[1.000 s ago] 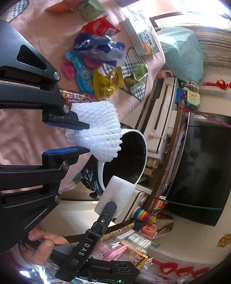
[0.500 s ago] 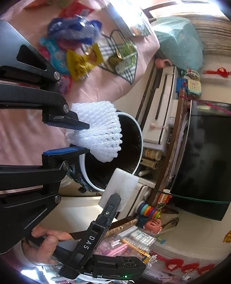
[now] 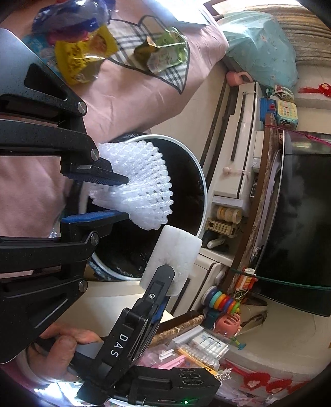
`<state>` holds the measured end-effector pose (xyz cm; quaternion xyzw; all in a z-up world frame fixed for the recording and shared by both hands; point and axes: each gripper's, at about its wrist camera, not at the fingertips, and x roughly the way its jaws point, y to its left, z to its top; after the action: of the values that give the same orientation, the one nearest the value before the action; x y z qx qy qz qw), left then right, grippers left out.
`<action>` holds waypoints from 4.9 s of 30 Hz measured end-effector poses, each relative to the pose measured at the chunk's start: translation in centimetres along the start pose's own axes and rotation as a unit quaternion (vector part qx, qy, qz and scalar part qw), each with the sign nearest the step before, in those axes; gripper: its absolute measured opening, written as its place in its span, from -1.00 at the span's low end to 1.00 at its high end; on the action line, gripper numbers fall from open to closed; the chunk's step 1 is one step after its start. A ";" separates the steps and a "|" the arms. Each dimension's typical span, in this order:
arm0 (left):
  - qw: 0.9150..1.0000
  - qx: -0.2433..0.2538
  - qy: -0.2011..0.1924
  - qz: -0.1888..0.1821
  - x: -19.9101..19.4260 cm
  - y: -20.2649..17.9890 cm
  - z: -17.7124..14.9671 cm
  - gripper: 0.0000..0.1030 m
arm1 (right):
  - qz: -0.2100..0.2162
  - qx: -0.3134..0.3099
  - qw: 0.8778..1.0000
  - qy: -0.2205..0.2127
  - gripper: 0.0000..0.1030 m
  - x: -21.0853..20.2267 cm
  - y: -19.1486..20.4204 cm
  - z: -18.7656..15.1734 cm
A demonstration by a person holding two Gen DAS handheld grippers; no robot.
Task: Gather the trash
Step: 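Carry the net and foam block over the bin and open both tools, then grasp the orange snack bag with the left tool while the right tool grasps the red Skittles tube, then carry the snack bag and Skittles tube over the bin and open both tools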
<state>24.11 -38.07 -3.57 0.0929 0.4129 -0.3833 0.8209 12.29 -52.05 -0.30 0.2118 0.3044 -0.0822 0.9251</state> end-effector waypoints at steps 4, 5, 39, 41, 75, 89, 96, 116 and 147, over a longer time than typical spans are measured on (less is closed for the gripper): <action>1.000 0.001 0.001 0.000 0.7 0.1 0.4 -0.41 | 0.004 0.002 1.000 0.011 0.08 1.0 -0.4 0.2; 1.000 0.000 0.001 -0.001 0.7 0.2 0.4 -0.31 | 0.006 0.004 1.000 0.014 0.13 1.3 -0.6 0.2; 0.992 -0.085 -0.063 0.073 -10.9 6.6 -12.1 0.48 | 0.067 0.013 0.998 0.016 0.77 -3.8 6.8 -6.4; 0.990 -0.099 -0.067 0.080 -12.1 7.6 -13.5 0.48 | 0.076 0.004 0.997 0.026 0.77 -3.6 8.4 -7.3; 0.939 -0.253 -0.083 0.217 -17.9 22.5 -20.4 0.65 | 0.069 -0.075 0.991 0.082 0.76 1.4 19.9 -11.8; 0.934 -0.260 -0.031 0.242 -13.3 28.4 -18.2 0.01 | 0.037 -0.069 0.988 0.131 0.15 5.8 20.0 -11.5; 0.942 -0.248 -0.044 0.220 -14.1 26.4 -18.5 -0.30 | 0.068 -0.062 0.987 0.129 -0.14 4.6 19.1 -11.5; 0.985 -0.148 -0.043 0.079 -12.9 11.2 -15.5 -0.30 | 0.087 -0.028 0.993 0.075 -0.23 -1.6 13.5 -10.1; 0.996 -0.065 -0.032 0.041 -7.7 4.1 -7.7 -0.30 | 0.086 0.026 0.996 0.010 -0.32 -3.9 6.1 -5.2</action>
<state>19.51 -27.37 -3.46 0.0433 0.4063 -0.3244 0.8531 8.13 -44.20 0.31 0.2619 0.2922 -0.0083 0.9198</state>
